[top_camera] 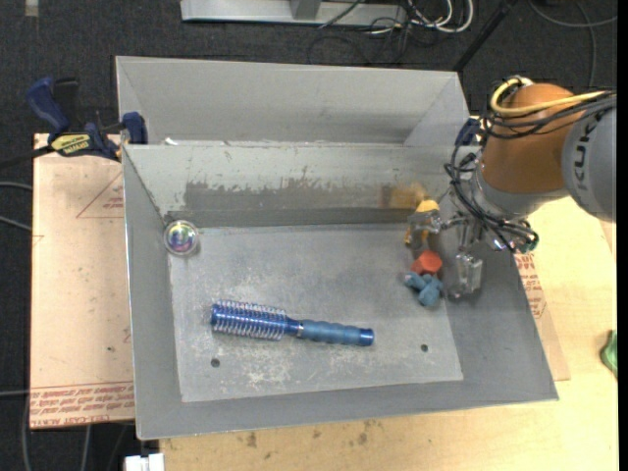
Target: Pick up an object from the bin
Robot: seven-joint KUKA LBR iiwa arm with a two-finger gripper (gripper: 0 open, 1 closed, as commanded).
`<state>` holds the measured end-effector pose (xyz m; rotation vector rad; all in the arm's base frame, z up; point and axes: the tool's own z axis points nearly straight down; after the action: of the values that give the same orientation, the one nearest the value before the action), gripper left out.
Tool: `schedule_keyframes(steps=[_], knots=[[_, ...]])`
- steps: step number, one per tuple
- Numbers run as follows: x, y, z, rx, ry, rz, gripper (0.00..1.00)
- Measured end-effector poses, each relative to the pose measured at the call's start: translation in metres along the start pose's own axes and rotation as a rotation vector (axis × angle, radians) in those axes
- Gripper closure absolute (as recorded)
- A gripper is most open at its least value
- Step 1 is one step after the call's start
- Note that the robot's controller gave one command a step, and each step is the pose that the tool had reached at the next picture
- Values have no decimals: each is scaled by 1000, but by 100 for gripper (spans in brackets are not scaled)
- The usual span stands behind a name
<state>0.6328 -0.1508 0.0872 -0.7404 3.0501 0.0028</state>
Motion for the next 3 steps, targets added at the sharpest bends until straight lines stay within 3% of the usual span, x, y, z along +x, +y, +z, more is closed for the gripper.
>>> schedule_keyframes(steps=[1,2,3], knots=[[-13,14,15,-22,-12,-467,0],[-22,33,-2,0,-1,-799,0],[-21,32,-1,-1,-1,-797,100]])
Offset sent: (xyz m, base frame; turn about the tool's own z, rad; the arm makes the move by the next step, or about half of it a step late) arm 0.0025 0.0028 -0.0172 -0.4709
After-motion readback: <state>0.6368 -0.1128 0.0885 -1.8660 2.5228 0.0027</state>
